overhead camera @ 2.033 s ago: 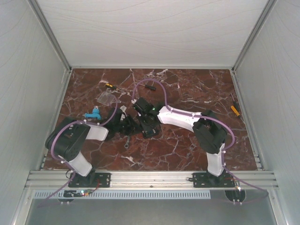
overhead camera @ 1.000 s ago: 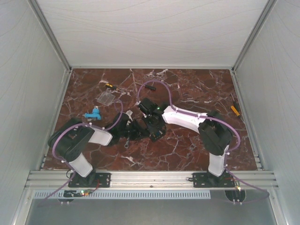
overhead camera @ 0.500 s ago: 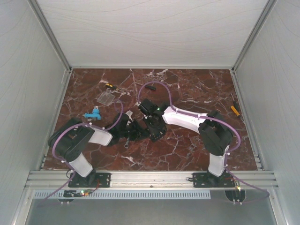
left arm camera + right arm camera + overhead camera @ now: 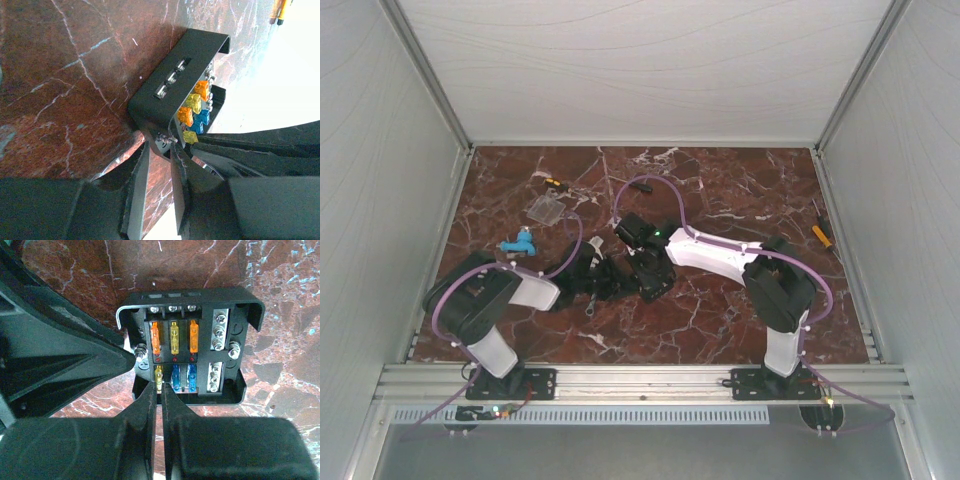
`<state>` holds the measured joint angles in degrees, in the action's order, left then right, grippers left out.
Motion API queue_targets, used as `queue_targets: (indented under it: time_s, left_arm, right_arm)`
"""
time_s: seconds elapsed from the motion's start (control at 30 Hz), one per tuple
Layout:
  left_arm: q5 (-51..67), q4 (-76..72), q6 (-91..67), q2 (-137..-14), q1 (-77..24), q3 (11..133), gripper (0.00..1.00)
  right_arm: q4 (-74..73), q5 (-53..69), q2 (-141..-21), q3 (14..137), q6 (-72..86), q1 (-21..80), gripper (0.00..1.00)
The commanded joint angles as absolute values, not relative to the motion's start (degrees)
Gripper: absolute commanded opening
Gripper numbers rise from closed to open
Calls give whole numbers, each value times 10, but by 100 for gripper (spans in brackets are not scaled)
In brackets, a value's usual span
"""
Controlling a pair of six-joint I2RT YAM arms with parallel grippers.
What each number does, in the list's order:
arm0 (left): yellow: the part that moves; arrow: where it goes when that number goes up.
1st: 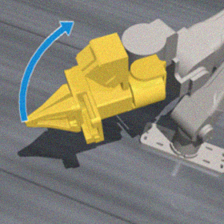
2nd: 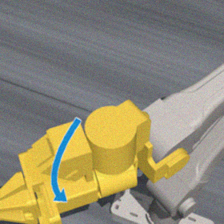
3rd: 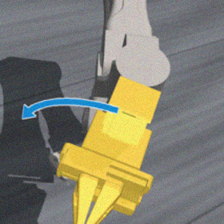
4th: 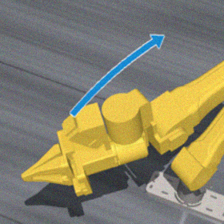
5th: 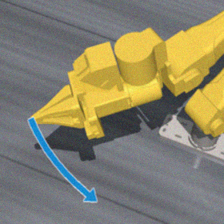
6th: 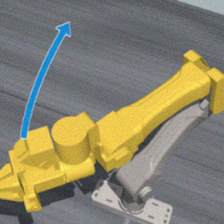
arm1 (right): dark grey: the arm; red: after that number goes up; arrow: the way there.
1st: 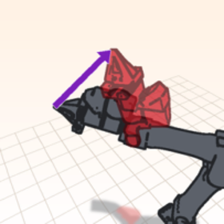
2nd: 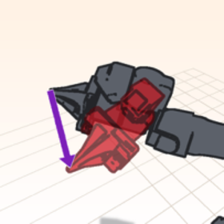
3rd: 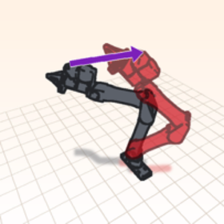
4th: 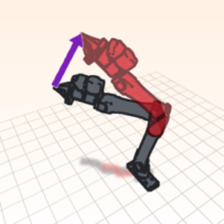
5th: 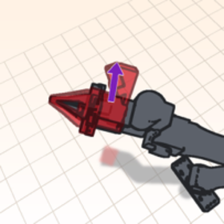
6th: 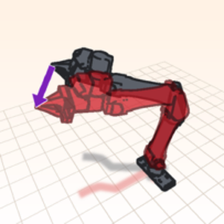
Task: Snap on the fuse box
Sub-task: Install the fuse at the fuse box base.
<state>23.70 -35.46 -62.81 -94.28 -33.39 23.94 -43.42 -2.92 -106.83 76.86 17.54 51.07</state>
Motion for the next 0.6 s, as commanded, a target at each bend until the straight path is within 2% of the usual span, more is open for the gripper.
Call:
queue_targets:
  time_s: [0.0, 0.57]
  left_arm:
    - [246, -360, -629, -952, -336, 251, 24]
    - [245, -357, -628, -951, -336, 253, 24]
  right_arm:
    - [-465, -26, -1103, 754, 161, 517, 0]
    - [-441, -34, -1173, 664, 166, 517, 0]
